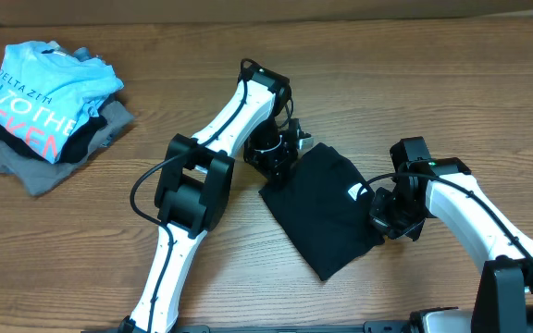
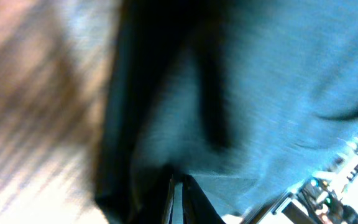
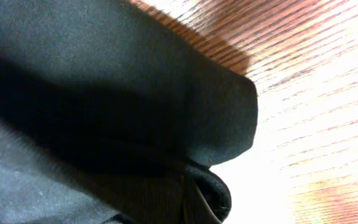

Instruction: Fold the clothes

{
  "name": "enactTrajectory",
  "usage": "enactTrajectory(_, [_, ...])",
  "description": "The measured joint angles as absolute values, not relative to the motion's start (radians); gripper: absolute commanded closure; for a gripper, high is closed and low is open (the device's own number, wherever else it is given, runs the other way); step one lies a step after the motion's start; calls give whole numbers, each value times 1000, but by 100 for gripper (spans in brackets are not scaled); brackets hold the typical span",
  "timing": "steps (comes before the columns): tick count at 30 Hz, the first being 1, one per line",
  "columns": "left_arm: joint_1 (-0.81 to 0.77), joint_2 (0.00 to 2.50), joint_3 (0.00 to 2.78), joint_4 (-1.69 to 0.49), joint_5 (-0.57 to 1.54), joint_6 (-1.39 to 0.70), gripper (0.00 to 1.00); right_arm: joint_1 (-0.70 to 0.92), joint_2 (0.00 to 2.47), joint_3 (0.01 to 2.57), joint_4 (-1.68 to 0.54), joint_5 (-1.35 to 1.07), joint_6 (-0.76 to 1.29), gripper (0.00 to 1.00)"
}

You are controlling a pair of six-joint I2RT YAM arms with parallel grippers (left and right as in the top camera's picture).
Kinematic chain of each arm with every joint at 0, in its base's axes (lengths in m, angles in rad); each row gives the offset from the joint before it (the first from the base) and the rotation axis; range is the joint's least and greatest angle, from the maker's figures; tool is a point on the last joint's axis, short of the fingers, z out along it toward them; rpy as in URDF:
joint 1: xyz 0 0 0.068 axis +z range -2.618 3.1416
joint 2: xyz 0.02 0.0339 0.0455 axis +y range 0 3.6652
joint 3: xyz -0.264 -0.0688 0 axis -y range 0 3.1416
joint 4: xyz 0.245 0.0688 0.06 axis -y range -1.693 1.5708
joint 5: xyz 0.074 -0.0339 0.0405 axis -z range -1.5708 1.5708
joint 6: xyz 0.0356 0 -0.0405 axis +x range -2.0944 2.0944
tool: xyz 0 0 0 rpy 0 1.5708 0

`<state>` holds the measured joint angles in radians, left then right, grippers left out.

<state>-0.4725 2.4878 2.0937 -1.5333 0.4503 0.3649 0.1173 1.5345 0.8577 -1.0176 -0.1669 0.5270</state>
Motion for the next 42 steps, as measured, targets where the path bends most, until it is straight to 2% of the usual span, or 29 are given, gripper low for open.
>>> enactTrajectory(2, [-469, 2492, 2093, -1516, 417, 334, 91, 114, 1534, 858, -1019, -163, 534, 85])
enactTrajectory(3, [-463, 2492, 2093, -1506, 400, 313, 92, 109, 1534, 858, -1023, -157, 534, 72])
enactTrajectory(5, [-449, 2492, 2093, -1491, 379, 281, 92, 98, 1534, 858, -1026, -149, 542, 64])
enactTrajectory(8, [-413, 2492, 2093, -1490, 362, 250, 87, 62, 1534, 863, -1051, -145, 547, 60])
enactTrajectory(13, [-349, 2490, 2093, -1538, 375, 237, 73, -4, 1517, 888, -1092, -160, 516, 65])
enactTrajectory(17, [-332, 2460, 2093, -1542, 455, 274, 65, -18, 1446, 905, -1115, -260, 434, 65])
enactTrajectory(19, [-339, 2423, 2092, -1538, 500, 302, 62, -18, 1414, 911, -1154, -300, 408, 71])
enactTrajectory(20, [-342, 2401, 2092, -1534, 519, 316, 62, -18, 1402, 911, -1172, -314, 398, 72])
enactTrajectory(22, [-353, 2349, 2092, -1520, 548, 333, 69, -18, 1392, 911, -1205, -338, 385, 81])
enactTrajectory(25, [-377, 2286, 2094, -1497, 574, 352, 84, -17, 1392, 911, -1219, -392, 361, 86])
enactTrajectory(29, [-428, 2274, 2096, -1496, 590, 373, 93, 12, 1392, 905, -1202, -492, 333, 92])
enactTrajectory(33, [-485, 2296, 2096, -1515, 589, 374, 96, 87, 1392, 855, -1125, -558, 378, 93])
enactTrajectory(42, [-516, 2314, 2043, -1477, 541, 374, 94, 207, 1437, 631, -780, -676, 647, 94])
